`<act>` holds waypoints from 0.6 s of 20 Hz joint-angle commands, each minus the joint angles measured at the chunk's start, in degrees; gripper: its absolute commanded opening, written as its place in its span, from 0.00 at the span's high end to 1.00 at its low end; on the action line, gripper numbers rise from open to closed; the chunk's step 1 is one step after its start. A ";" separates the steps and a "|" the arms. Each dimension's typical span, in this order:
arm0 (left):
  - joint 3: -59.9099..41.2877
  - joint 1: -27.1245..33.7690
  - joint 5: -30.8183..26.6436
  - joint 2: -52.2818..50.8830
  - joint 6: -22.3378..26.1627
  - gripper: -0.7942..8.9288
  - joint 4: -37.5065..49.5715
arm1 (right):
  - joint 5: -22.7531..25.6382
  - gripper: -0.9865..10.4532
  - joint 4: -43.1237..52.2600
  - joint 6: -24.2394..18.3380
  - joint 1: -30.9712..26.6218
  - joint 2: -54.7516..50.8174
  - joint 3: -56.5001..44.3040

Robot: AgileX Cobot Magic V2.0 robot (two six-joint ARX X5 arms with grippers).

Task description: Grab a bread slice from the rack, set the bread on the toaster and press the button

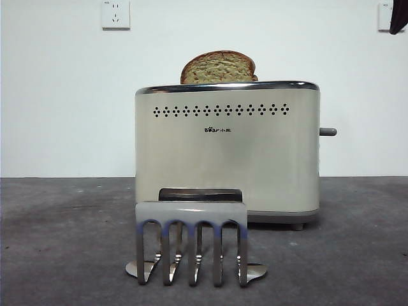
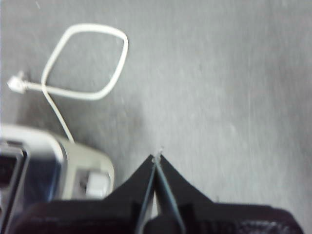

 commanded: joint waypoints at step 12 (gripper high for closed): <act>-42.58 12.96 -5.44 -32.30 -12.66 0.92 14.93 | 0.24 0.91 2.51 -0.61 0.00 0.37 0.00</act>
